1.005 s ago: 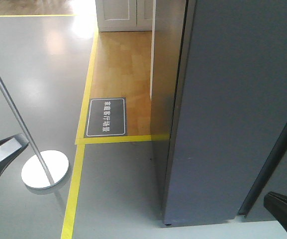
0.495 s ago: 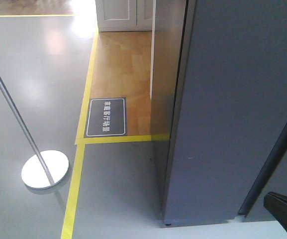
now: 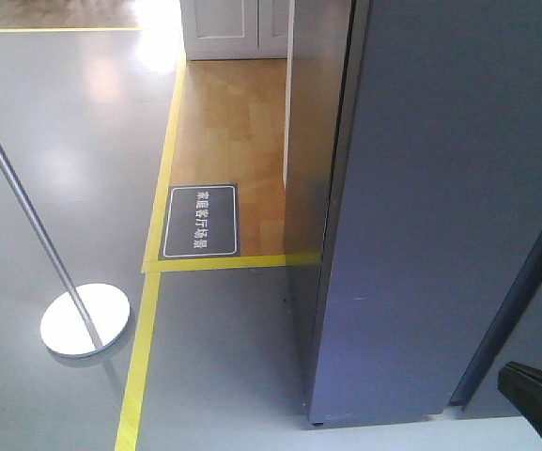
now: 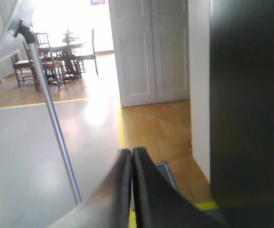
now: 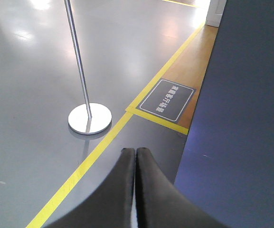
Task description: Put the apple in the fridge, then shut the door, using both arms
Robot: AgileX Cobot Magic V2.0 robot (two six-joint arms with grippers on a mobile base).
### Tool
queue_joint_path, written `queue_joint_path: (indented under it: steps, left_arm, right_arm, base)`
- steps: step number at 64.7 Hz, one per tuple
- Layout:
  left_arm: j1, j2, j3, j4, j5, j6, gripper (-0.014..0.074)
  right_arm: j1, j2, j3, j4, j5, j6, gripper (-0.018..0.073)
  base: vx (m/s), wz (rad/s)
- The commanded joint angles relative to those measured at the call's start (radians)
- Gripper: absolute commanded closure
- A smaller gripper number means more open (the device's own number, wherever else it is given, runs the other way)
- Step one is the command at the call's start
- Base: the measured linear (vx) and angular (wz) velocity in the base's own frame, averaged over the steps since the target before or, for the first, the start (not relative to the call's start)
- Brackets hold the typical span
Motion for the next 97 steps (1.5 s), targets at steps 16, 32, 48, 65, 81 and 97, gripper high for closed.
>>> queue_joint_path:
  steps: [16,32,48,65,81,97]
  left_arm:
    - [0.010,-0.134,-0.016,-0.005,0.093,0.027,0.0602]
    - [0.105,-0.135,-0.016,-0.005,0.098,0.027,0.0602]
    - [0.100,-0.135,-0.016,-0.012,0.081,0.007,0.0602]
    - [0.078,-0.135,-0.016,-0.014,0.070,-0.105,0.0602]
    - [0.078,-0.135,-0.016,-0.013,0.070,-0.105,0.0602]
    - [0.078,-0.135,-0.017,-0.013,0.056,-0.105,0.0602]
  right_arm:
    - [-0.003,0.006,-0.027,0.036,-0.040,-0.004,0.0565]
    - [-0.003,0.006,-0.027,0.036,-0.040,-0.004,0.0565]
    - [-0.003,0.006,-0.027,0.036,-0.040,-0.004,0.0565]
    - [-0.003,0.006,-0.027,0.036,-0.040,-0.004,0.0565]
    - [-0.003,0.006,-0.027,0.036,-0.040,-0.004,0.0565]
    - [-0.003,0.006,-0.027,0.036,-0.040,-0.004,0.0565]
  base:
    - [0.00,0.00]
    - [0.00,0.00]
    - [0.00,0.00]
    - [0.00,0.00]
    - [0.00,0.00]
    - [0.00,0.00]
